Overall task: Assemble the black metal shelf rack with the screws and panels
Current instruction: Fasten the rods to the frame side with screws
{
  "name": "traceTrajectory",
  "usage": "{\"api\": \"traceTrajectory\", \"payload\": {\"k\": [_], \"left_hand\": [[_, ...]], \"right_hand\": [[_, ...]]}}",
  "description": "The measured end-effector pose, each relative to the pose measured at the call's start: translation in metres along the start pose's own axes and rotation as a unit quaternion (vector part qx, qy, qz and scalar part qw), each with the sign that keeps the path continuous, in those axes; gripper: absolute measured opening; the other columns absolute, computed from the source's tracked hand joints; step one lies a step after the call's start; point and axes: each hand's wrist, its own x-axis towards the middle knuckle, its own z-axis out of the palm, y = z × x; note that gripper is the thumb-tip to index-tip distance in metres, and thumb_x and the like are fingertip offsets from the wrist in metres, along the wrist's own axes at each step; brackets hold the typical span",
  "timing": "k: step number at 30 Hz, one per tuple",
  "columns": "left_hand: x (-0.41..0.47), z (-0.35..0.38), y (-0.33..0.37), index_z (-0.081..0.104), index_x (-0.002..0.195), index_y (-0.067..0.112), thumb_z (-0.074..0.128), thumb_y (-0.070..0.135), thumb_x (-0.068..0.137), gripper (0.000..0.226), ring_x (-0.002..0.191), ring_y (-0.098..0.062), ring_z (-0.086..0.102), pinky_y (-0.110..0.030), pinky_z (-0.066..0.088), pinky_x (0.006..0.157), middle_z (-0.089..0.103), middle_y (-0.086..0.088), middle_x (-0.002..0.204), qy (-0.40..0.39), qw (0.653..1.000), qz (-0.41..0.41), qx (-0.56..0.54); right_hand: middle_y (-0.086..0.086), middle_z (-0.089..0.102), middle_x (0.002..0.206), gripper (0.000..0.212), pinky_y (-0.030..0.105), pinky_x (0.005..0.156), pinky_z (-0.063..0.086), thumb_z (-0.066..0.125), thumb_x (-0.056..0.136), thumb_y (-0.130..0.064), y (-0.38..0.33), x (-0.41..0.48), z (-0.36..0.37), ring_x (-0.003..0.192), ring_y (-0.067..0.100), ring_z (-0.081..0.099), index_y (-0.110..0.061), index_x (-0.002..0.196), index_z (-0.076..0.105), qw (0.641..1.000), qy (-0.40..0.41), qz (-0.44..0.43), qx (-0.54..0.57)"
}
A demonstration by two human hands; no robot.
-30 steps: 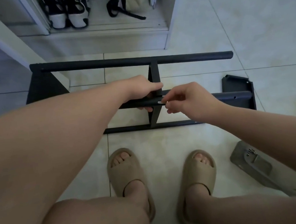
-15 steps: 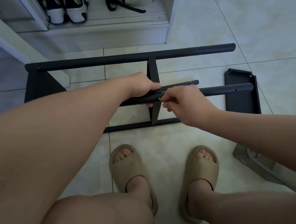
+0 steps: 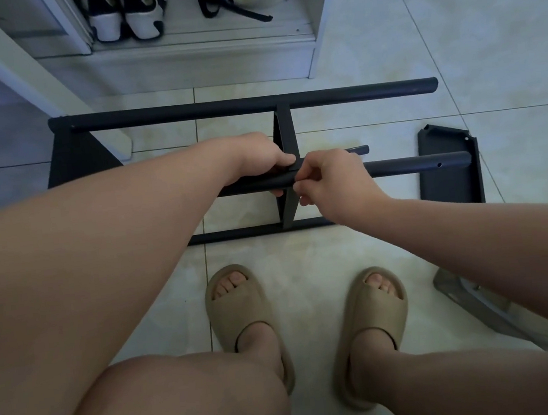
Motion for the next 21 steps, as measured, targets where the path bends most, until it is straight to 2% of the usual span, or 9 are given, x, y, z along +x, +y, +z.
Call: {"api": "traceTrajectory", "payload": {"k": [2, 5, 7, 11, 15, 19, 21], "left_hand": [[-0.002, 0.001, 0.0, 0.075, 0.101, 0.009, 0.053, 0.041, 0.1, 0.039, 0.075, -0.01, 0.073, -0.03, 0.05, 0.078, 0.077, -0.003, 0.078, 0.002, 1.0, 0.004, 0.001], [-0.003, 0.0, 0.001, 0.075, 0.103, 0.008, 0.053, 0.041, 0.1, 0.039, 0.094, -0.018, 0.073, -0.034, 0.049, 0.094, 0.078, -0.005, 0.083, 0.009, 1.0, 0.009, -0.001], [-0.004, -0.001, 0.001, 0.075, 0.103, 0.008, 0.053, 0.04, 0.101, 0.039, 0.096, -0.019, 0.073, -0.034, 0.048, 0.095, 0.078, -0.006, 0.083, 0.006, 1.0, 0.011, -0.005], [-0.003, -0.002, -0.001, 0.075, 0.099, 0.011, 0.053, 0.039, 0.101, 0.036, 0.101, -0.022, 0.072, -0.04, 0.047, 0.103, 0.078, -0.007, 0.088, -0.008, 1.0, 0.018, -0.001], [-0.002, -0.001, -0.001, 0.071, 0.108, 0.007, 0.055, 0.036, 0.101, 0.034, 0.095, -0.021, 0.073, -0.034, 0.049, 0.094, 0.077, -0.01, 0.088, 0.005, 0.999, 0.029, -0.012], [-0.001, 0.0, -0.003, 0.072, 0.097, 0.011, 0.054, 0.035, 0.101, 0.03, 0.097, -0.022, 0.073, -0.039, 0.048, 0.1, 0.077, -0.01, 0.089, 0.005, 0.999, 0.037, -0.008], [0.0, 0.002, -0.003, 0.073, 0.094, 0.012, 0.054, 0.035, 0.101, 0.031, 0.096, -0.021, 0.073, -0.038, 0.048, 0.1, 0.077, -0.009, 0.088, 0.009, 0.999, 0.038, -0.014]], "right_hand": [[0.012, 0.074, 0.077, 0.026, 0.025, 0.059, 0.053, 0.064, 0.094, -0.007, -0.002, 0.001, 0.0, 0.063, 0.016, 0.07, -0.022, 0.073, 0.058, 1.0, 0.001, 0.003, 0.002], [0.008, 0.073, 0.071, 0.025, 0.034, 0.068, 0.058, 0.066, 0.093, -0.007, -0.003, 0.003, -0.002, 0.064, 0.019, 0.069, -0.02, 0.073, 0.058, 1.0, 0.002, 0.013, 0.0], [0.007, 0.072, 0.069, 0.024, 0.04, 0.071, 0.06, 0.067, 0.093, -0.008, -0.005, 0.004, -0.003, 0.07, 0.025, 0.072, -0.018, 0.074, 0.058, 1.0, 0.001, 0.019, -0.004], [0.006, 0.074, 0.072, 0.021, 0.036, 0.068, 0.059, 0.072, 0.09, -0.01, -0.009, 0.008, -0.007, 0.077, 0.024, 0.075, -0.016, 0.074, 0.06, 0.999, -0.013, 0.041, -0.007], [0.009, 0.076, 0.075, 0.022, 0.043, 0.077, 0.063, 0.073, 0.092, -0.01, -0.006, 0.007, -0.006, 0.074, 0.024, 0.076, -0.012, 0.074, 0.06, 0.994, -0.018, 0.079, 0.074], [0.006, 0.076, 0.075, 0.023, 0.032, 0.064, 0.058, 0.069, 0.096, -0.015, -0.008, 0.008, -0.009, 0.073, 0.021, 0.076, -0.013, 0.075, 0.06, 0.998, -0.028, 0.055, 0.015], [0.007, 0.076, 0.077, 0.023, 0.03, 0.062, 0.057, 0.068, 0.097, -0.017, -0.009, 0.011, -0.012, 0.073, 0.022, 0.075, -0.013, 0.075, 0.061, 0.998, -0.036, 0.043, -0.021]]}}
